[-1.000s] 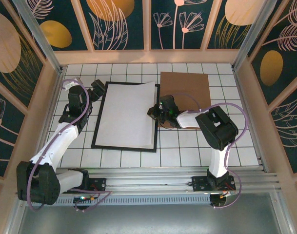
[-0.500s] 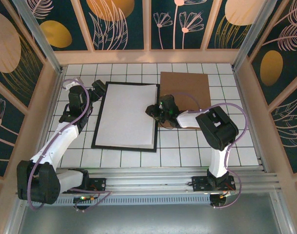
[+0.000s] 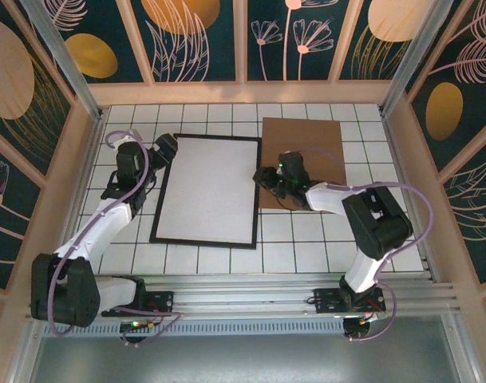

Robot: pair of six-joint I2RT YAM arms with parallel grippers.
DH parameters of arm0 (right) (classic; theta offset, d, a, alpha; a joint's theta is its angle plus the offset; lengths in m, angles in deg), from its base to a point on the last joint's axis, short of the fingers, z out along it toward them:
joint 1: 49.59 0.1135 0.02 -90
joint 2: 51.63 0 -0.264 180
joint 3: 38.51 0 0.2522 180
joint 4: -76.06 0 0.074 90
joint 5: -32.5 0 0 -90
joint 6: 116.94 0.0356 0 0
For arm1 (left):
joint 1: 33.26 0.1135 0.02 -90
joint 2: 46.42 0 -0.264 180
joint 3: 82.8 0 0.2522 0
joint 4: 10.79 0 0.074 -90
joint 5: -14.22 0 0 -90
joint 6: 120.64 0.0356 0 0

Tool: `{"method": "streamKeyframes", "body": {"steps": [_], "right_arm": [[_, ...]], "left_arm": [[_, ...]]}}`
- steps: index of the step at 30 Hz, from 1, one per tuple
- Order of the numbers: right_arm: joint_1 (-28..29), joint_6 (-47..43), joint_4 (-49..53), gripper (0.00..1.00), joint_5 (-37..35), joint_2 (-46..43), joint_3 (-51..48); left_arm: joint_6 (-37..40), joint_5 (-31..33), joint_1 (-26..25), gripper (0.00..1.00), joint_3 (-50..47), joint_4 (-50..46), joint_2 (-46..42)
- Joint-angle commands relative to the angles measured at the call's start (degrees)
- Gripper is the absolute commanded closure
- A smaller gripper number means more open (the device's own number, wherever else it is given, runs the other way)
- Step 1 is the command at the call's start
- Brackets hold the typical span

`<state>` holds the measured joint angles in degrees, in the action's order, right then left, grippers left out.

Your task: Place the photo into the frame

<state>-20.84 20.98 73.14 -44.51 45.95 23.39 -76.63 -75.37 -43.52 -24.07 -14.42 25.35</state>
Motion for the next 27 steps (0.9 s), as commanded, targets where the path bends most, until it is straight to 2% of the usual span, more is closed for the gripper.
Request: {"method": "streamKeyframes", "body": {"steps": [1,7,11,14,20,27], "right_arm": [[-5.09,-7.63,4.77,0.50,-4.20,-5.43,-0.75],[-19.20,-20.37,12.23,0.29,-8.13,-8.55,1.70],[-24.41,-23.02,13.44,0.25,-8.07,-7.28,3.48],[-26.99,-23.23,12.55,0.24,-7.79,-6.75,3.31],[-29.54,-23.05,12.76,0.23,-0.54,-0.79,5.69],[-29.59,-23.09,12.32,0.23,0.45,0.14,5.47]], "left_arm": [[-0.84,-2.82,-3.61,0.06,0.41,3.25,2.64],[1.89,-3.76,-15.76,0.09,8.38,2.78,14.27],[5.22,-4.48,-23.84,0.11,18.51,0.45,25.27],[5.62,-5.31,-27.67,0.12,25.42,-1.37,33.31],[4.76,-8.32,-30.49,0.12,36.09,-3.17,45.32],[6.91,-10.19,-31.61,0.12,47.93,-8.48,56.29]]}}
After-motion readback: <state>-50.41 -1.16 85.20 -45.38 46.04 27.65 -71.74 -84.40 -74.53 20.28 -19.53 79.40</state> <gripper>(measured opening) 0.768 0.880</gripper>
